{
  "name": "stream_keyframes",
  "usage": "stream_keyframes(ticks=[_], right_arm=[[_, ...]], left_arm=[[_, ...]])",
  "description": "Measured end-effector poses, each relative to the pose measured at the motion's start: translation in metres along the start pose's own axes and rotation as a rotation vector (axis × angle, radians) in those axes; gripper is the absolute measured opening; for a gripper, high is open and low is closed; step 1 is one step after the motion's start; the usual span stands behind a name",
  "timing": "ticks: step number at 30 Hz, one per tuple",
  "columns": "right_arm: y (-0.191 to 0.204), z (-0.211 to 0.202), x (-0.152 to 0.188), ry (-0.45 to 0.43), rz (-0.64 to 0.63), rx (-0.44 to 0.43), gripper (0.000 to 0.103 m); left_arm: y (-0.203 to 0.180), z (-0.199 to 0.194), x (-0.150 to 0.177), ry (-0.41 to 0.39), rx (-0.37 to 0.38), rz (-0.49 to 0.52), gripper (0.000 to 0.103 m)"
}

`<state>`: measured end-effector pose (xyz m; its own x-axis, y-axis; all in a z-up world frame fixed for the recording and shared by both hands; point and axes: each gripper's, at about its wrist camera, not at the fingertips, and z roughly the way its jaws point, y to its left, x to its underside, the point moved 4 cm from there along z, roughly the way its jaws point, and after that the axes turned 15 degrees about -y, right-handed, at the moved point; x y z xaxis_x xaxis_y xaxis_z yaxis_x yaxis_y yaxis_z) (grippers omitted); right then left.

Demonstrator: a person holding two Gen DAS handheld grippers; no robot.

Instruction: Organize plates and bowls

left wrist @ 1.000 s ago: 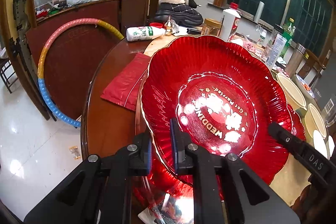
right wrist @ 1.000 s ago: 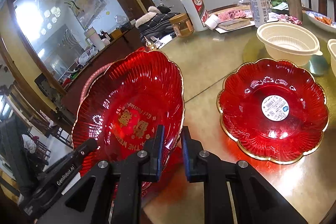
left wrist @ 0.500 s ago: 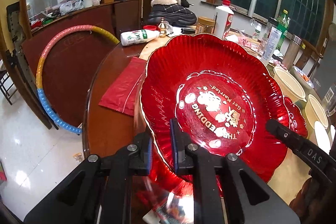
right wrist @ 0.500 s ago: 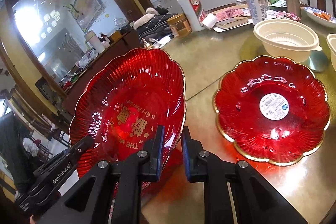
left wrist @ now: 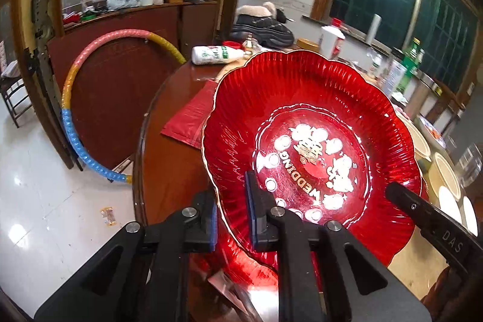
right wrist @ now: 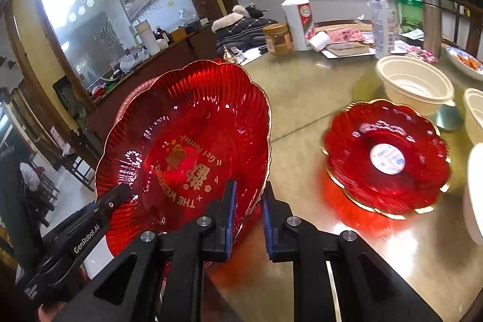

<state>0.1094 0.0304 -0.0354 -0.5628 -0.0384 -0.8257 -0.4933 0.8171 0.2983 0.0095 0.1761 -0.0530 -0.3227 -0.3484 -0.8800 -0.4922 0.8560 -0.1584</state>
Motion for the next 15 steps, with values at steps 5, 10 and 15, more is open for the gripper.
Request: stream_keyframes(ticks=[5, 10, 15], right_arm=[[-0.012, -0.008, 0.011, 0.032, 0.032, 0.035, 0.016], [-0.02, -0.002, 0.027, 0.095, 0.044, 0.056, 0.017], [-0.026, 0.007, 0.036, 0.137, 0.058, 0.056, 0.02]], left_arm=[[-0.009, 0.004, 0.007, 0.038, 0.025, 0.042, 0.013], [-0.012, 0.018, 0.019, 0.118, 0.027, 0.058, 0.013], [-0.013, 0.028, 0.026, 0.155, 0.022, 0.063, 0.013]])
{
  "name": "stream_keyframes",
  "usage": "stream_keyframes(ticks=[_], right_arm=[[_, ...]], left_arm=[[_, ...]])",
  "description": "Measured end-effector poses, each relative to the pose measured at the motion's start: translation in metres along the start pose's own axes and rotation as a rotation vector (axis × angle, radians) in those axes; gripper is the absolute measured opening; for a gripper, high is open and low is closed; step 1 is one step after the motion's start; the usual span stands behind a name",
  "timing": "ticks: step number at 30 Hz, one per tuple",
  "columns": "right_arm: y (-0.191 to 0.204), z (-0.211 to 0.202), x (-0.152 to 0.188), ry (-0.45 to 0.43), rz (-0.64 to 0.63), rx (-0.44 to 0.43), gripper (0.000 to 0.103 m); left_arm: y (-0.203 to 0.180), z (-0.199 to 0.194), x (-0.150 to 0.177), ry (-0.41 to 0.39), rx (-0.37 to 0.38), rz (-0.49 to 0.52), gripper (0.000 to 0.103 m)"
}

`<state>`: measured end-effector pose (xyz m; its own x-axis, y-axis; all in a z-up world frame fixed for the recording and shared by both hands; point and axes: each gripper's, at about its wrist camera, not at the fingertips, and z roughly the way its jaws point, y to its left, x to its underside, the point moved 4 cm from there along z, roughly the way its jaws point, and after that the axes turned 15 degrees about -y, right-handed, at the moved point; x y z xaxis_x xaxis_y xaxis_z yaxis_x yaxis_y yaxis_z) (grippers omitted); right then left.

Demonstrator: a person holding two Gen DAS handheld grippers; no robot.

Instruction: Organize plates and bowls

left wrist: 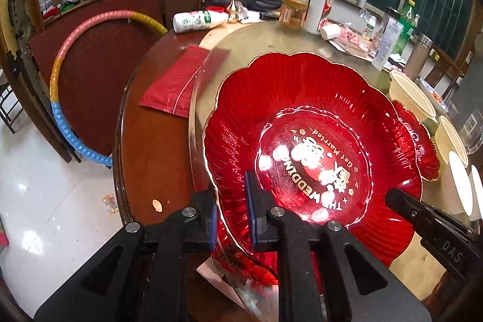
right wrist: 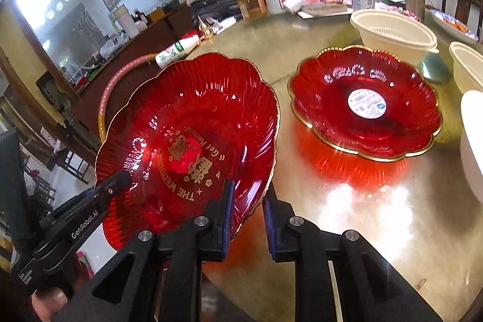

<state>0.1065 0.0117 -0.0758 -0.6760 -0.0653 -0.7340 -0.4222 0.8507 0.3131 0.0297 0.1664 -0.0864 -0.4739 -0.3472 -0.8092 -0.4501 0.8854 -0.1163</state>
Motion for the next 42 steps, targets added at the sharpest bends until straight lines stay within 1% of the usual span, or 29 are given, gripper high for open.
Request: stream_keyframes(ticks=[5, 7, 9, 10, 11, 12, 13, 14, 15, 17, 18, 19, 20, 22, 23, 25, 26, 28, 29, 30, 33, 36, 39, 41, 42], right_arm=[[0.002, 0.008, -0.003, 0.0, 0.01, -0.009, 0.021], [0.006, 0.01, -0.005, 0.001, 0.01, -0.017, 0.026], [0.009, 0.01, -0.007, -0.002, 0.018, -0.034, 0.035], [0.01, 0.009, -0.007, -0.003, 0.025, -0.055, 0.042], [0.009, 0.008, -0.007, -0.006, 0.03, -0.073, 0.053], [0.008, 0.005, -0.007, -0.013, 0.037, -0.085, 0.058], [0.007, 0.002, -0.008, -0.024, 0.039, -0.088, 0.066], [0.004, -0.004, -0.01, -0.045, 0.044, -0.085, 0.071], [-0.002, -0.012, -0.012, -0.066, 0.055, -0.079, 0.073], [-0.018, -0.025, -0.017, -0.103, 0.099, -0.065, 0.077], [-0.029, -0.033, -0.02, -0.123, 0.134, -0.056, 0.078], [-0.04, -0.039, -0.023, -0.143, 0.175, -0.044, 0.08], [-0.054, -0.044, -0.026, -0.165, 0.224, -0.027, 0.083], [-0.08, -0.052, -0.03, -0.202, 0.31, 0.021, 0.086], [-0.091, -0.054, -0.03, -0.208, 0.344, 0.051, 0.087], [-0.108, -0.053, -0.029, -0.197, 0.394, 0.078, 0.087], [-0.114, -0.05, -0.028, -0.183, 0.412, 0.083, 0.087], [-0.122, -0.044, -0.027, -0.15, 0.438, 0.09, 0.087], [-0.125, -0.04, -0.026, -0.138, 0.452, 0.082, 0.087], [-0.128, -0.037, -0.028, -0.132, 0.46, 0.078, 0.087], [-0.142, -0.031, -0.032, -0.13, 0.49, 0.077, 0.087], [-0.154, -0.027, -0.035, -0.131, 0.514, 0.097, 0.087], [-0.166, -0.024, -0.039, -0.139, 0.543, 0.101, 0.087], [-0.169, -0.019, -0.041, -0.142, 0.542, 0.102, 0.087], [-0.169, -0.016, -0.04, -0.137, 0.544, 0.098, 0.087]], left_arm=[[0.004, 0.008, -0.003, -0.003, -0.015, -0.015, 0.013], [0.006, 0.012, -0.003, 0.008, -0.016, -0.022, 0.013], [0.006, 0.014, -0.004, 0.026, 0.007, -0.041, 0.015], [0.008, 0.014, -0.004, 0.041, 0.026, -0.059, 0.023], [0.009, 0.014, -0.004, 0.05, 0.036, -0.071, 0.038], [0.012, 0.013, -0.006, 0.052, 0.049, -0.097, 0.046], [0.017, 0.009, -0.008, 0.041, 0.048, -0.128, 0.054], [0.023, 0.003, -0.013, 0.014, 0.037, -0.164, 0.057], [0.03, -0.006, -0.02, -0.028, 0.013, -0.196, 0.059], [0.035, -0.024, -0.035, -0.109, -0.017, -0.226, 0.069], [0.034, -0.03, -0.043, -0.137, -0.014, -0.232, 0.072], [0.03, -0.037, -0.052, -0.163, 0.002, -0.233, 0.077], [0.021, -0.043, -0.062, -0.185, 0.033, -0.227, 0.081], [-0.004, -0.049, -0.075, -0.197, 0.098, -0.188, 0.082], [-0.026, -0.049, -0.081, -0.189, 0.15, -0.146, 0.083], [-0.061, -0.042, -0.088, -0.137, 0.264, -0.084, 0.086], [-0.087, -0.029, -0.088, -0.061, 0.335, -0.036, 0.086], [-0.12, -0.005, -0.085, 0.069, 0.389, 0.013, 0.086], [-0.136, 0.013, -0.081, 0.154, 0.392, 0.029, 0.086], [-0.144, 0.024, -0.079, 0.199, 0.373, 0.02, 0.086], [-0.166, 0.049, -0.076, 0.265, 0.368, -0.016, 0.086], [-0.181, 0.067, -0.074, 0.281, 0.332, 0.006, 0.086], [-0.189, 0.078, -0.075, 0.26, 0.28, 0.038, 0.086], [-0.195, 0.078, -0.077, 0.248, 0.268, 0.058, 0.086], [-0.197, 0.077, -0.079, 0.246, 0.275, 0.067, 0.086]])
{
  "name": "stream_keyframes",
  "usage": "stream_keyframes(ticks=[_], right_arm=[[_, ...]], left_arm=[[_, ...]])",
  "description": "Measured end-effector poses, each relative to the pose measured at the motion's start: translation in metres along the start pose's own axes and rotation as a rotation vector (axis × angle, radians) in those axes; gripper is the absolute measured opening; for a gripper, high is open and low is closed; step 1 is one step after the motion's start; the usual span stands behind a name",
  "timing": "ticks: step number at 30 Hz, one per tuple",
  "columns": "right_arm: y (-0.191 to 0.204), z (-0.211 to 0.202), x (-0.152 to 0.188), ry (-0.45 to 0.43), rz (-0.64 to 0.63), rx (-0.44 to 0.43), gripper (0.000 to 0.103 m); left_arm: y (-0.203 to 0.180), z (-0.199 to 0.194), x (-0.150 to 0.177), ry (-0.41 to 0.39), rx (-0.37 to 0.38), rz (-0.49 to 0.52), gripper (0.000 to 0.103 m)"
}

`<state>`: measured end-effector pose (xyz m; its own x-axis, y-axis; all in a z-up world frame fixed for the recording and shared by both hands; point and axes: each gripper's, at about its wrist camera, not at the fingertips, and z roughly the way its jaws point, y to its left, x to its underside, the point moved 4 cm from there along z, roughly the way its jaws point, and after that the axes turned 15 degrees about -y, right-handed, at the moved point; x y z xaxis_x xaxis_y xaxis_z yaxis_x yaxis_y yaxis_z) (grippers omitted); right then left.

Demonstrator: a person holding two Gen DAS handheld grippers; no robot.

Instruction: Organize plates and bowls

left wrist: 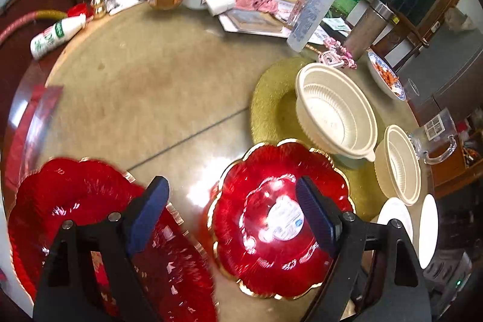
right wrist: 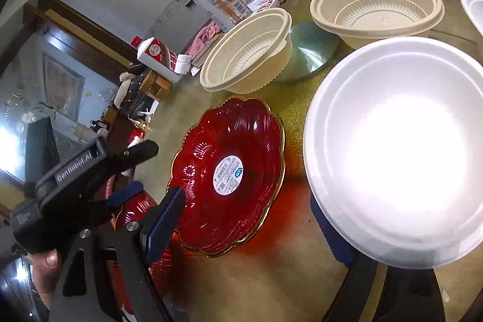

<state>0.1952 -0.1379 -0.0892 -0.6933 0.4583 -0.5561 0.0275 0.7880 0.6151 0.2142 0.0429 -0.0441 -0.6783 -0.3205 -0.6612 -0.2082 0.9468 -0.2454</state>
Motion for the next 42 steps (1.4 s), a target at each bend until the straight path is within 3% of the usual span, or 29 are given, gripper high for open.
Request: stream_keyframes(ticks=[2, 4, 7, 9, 13, 15, 16, 17, 19, 21, 30, 42], right_arm=[[-0.002, 0.005, 0.002, 0.02, 0.009, -0.016, 0.087], [-0.003, 0.005, 0.001, 0.011, 0.009, -0.021, 0.087], [-0.002, 0.005, 0.002, 0.008, 0.007, -0.027, 0.087], [-0.001, 0.005, 0.003, 0.005, -0.001, -0.03, 0.087], [-0.001, 0.006, 0.002, 0.001, -0.006, -0.034, 0.087], [0.0, 0.007, 0.002, 0.001, -0.013, -0.035, 0.087], [0.0, 0.007, 0.003, 0.003, -0.022, -0.034, 0.079], [0.001, 0.007, 0.003, 0.008, -0.03, -0.037, 0.055], [0.001, 0.008, 0.005, 0.019, -0.061, 0.005, 0.028], [-0.004, 0.008, 0.004, 0.009, -0.077, 0.051, 0.017], [-0.002, 0.001, 0.0, -0.035, -0.101, 0.049, 0.016], [0.017, -0.023, -0.004, -0.148, -0.191, -0.01, 0.011]], left_arm=[[-0.008, -0.001, -0.005, 0.001, 0.015, 0.025, 0.086], [-0.014, -0.01, -0.013, -0.067, 0.014, 0.065, 0.086], [-0.027, -0.009, -0.02, -0.116, 0.008, 0.191, 0.086], [-0.026, 0.012, -0.015, -0.017, -0.001, 0.229, 0.086], [-0.007, 0.05, 0.003, 0.175, -0.03, 0.126, 0.083], [-0.009, 0.051, 0.006, 0.161, -0.056, 0.174, 0.076], [-0.01, 0.049, 0.006, 0.156, -0.065, 0.193, 0.06], [-0.012, 0.047, 0.006, 0.156, -0.064, 0.21, 0.032], [-0.014, 0.044, 0.006, 0.158, -0.076, 0.238, 0.012], [-0.016, 0.04, 0.01, 0.142, -0.075, 0.268, 0.009], [-0.016, 0.023, 0.007, 0.115, -0.054, 0.27, 0.008], [-0.005, -0.038, 0.002, -0.05, -0.032, 0.2, 0.008]])
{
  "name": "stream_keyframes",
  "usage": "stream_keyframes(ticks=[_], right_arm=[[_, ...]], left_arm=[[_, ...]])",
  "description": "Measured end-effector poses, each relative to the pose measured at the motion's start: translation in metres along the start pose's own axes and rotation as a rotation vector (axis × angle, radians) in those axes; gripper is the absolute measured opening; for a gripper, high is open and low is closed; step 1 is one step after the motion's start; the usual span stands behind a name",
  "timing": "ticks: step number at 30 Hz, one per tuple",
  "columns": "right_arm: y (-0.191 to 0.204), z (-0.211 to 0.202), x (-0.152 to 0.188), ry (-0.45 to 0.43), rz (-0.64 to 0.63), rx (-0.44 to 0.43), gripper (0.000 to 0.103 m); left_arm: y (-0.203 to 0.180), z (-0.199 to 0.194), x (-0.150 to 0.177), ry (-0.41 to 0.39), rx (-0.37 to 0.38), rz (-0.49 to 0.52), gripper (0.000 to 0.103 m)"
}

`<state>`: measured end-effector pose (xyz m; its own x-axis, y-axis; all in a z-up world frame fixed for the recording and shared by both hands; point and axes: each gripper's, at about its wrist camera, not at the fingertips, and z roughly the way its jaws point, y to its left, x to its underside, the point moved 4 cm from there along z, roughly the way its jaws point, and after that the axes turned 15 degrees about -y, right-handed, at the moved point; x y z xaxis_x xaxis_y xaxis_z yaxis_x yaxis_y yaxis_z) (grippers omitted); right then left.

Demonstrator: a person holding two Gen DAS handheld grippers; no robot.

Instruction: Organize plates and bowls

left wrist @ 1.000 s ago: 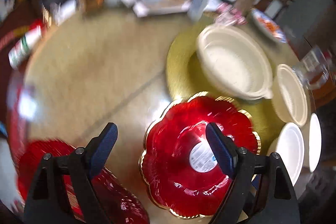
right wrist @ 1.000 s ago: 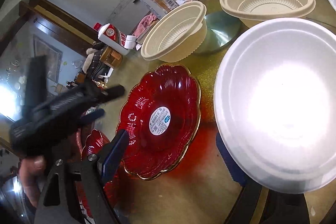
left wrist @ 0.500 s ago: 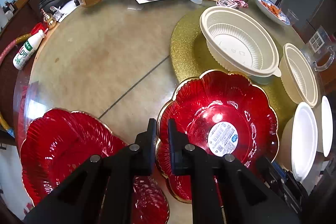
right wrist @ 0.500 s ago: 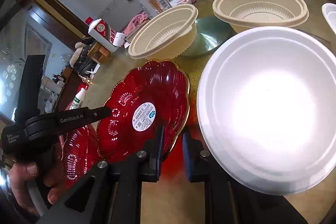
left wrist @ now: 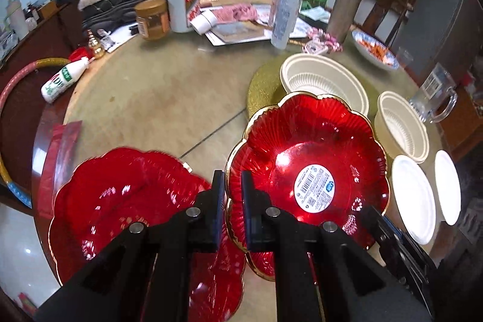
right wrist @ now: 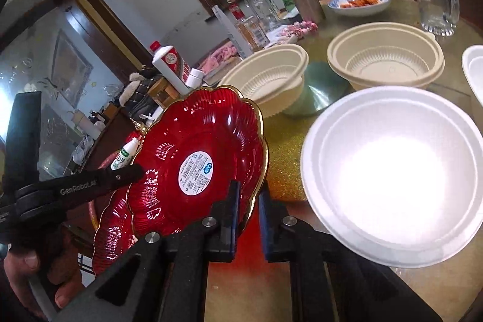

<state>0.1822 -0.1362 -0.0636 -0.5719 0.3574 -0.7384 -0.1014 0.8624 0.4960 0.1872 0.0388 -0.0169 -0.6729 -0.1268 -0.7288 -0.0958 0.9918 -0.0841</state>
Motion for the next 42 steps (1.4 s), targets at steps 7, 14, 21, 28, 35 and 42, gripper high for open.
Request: stream_keyframes(ticks=[7, 14, 21, 28, 35, 42], right_arm=[[0.017, -0.008, -0.004, -0.032, -0.048, -0.045, 0.009], [0.039, -0.016, -0.004, -0.046, -0.105, -0.067, 0.008], [0.06, -0.022, -0.004, -0.053, -0.149, -0.088, 0.008], [0.083, -0.022, 0.004, -0.042, -0.19, -0.118, 0.008], [0.101, -0.019, 0.012, -0.025, -0.221, -0.139, 0.008], [0.12, -0.014, 0.02, -0.004, -0.256, -0.158, 0.008]], left_arm=[[0.016, -0.03, 0.015, -0.062, -0.009, -0.047, 0.008], [0.033, -0.047, 0.029, -0.08, -0.006, -0.103, 0.008], [0.049, -0.068, 0.038, -0.134, -0.015, -0.147, 0.008], [0.069, -0.082, 0.05, -0.162, -0.032, -0.204, 0.009], [0.086, -0.092, 0.058, -0.188, -0.054, -0.241, 0.009], [0.106, -0.1, 0.066, -0.2, -0.073, -0.278, 0.009]])
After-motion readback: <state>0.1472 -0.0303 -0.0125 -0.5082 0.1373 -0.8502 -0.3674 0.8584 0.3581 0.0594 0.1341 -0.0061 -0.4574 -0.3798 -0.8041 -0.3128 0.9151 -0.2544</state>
